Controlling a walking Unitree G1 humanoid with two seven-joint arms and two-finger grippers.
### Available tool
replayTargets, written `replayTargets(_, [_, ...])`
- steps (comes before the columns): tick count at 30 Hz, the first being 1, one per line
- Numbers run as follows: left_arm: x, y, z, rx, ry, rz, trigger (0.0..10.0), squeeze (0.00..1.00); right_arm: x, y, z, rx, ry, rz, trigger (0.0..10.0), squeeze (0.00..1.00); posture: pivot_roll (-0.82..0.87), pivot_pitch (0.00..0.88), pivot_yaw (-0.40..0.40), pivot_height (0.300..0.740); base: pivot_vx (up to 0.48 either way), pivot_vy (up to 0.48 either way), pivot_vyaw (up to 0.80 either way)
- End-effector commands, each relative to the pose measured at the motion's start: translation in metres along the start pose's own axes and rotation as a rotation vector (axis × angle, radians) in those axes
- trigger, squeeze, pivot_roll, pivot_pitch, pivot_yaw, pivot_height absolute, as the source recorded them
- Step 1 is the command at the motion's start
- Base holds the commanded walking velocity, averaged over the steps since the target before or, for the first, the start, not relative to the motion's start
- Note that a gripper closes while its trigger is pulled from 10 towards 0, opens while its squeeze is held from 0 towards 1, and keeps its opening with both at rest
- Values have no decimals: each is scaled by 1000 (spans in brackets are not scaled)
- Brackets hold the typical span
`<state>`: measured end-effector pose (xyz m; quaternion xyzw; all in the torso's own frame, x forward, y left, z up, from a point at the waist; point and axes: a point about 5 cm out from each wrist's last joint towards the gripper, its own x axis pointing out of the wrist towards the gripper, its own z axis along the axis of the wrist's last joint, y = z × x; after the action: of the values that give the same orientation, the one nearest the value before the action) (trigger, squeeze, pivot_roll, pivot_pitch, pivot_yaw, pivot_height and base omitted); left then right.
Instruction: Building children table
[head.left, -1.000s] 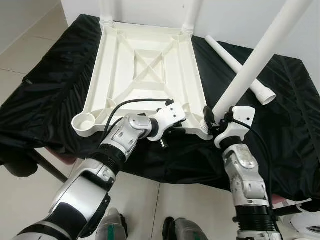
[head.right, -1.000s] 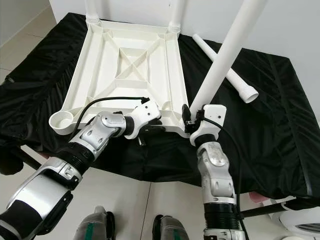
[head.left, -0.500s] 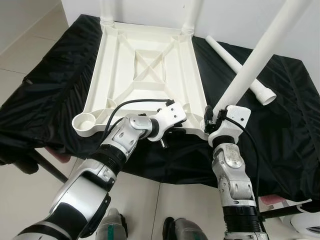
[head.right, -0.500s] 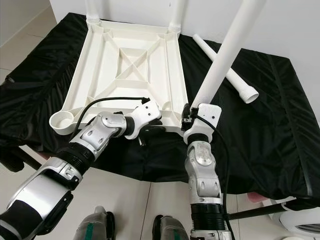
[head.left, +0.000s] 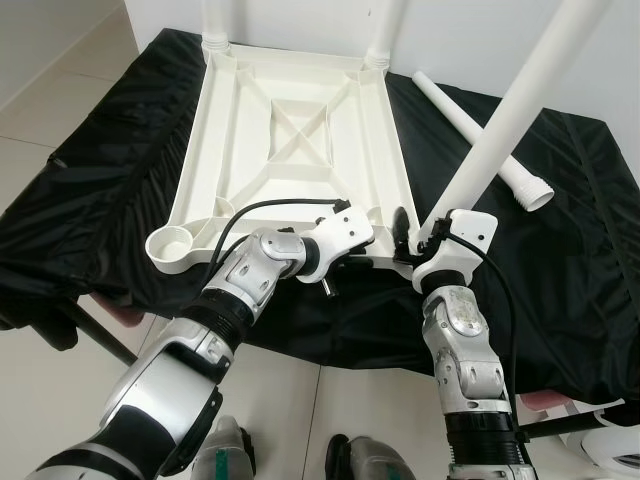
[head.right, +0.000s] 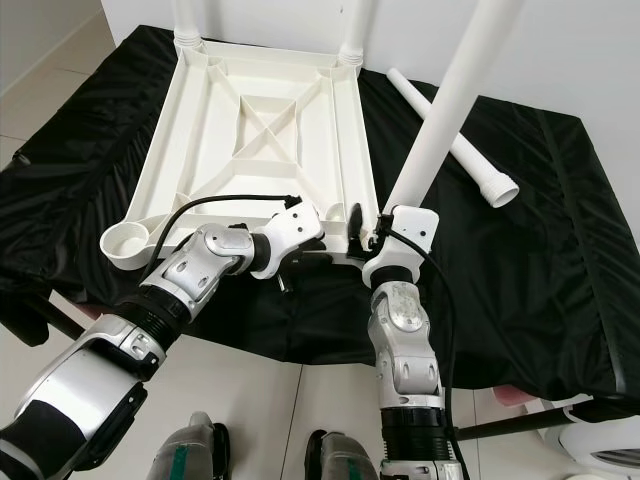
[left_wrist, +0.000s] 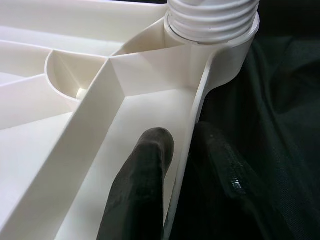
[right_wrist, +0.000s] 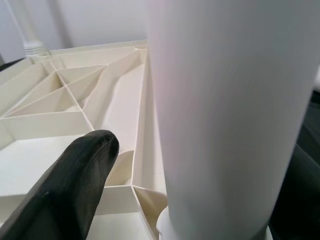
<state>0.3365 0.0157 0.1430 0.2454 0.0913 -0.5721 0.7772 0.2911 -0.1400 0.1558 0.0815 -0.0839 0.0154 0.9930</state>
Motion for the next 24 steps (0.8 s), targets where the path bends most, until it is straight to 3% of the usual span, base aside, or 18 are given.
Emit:
replayTargets(1, [7,-7,8,46,-15,-44,10000,0,1,6,6,7,-41,83,10000,1000,-3,17,-78,740,0,0,0])
replayTargets(4, [7,-7,8,47,-13,-44,10000,0,3,-1,8,-12,-46,134,10000,1000,-1,14,-80,740,0,0,0])
replayTargets(5, [7,-6,8,47,-13,-42,10000,0,4,-6,10,-23,-50,171,10000,925,-1,12,-80,740,0,0,0])
replayTargets(8, [7,-6,8,46,-13,-42,10000,0,5,-9,11,-31,-53,197,10000,925,-1,12,-80,740,0,0,0])
replayTargets(9, [7,-6,8,46,-13,-41,10000,0,7,-17,13,-47,-53,232,10000,0,0,10,-81,740,0,0,0])
replayTargets(11, [7,-6,8,46,-14,-40,10000,0,9,-22,14,-58,-54,254,10000,0,0,10,-81,740,0,0,0])
replayTargets(12, [6,-5,9,48,-14,-38,10000,0,13,-41,18,-121,-46,339,10000,0,0,10,-83,740,0,0,0])
replayTargets(24, [6,-4,9,49,-15,-36,10000,0,18,-65,16,-190,26,477,10000,0,0,12,-75,740,0,0,0])
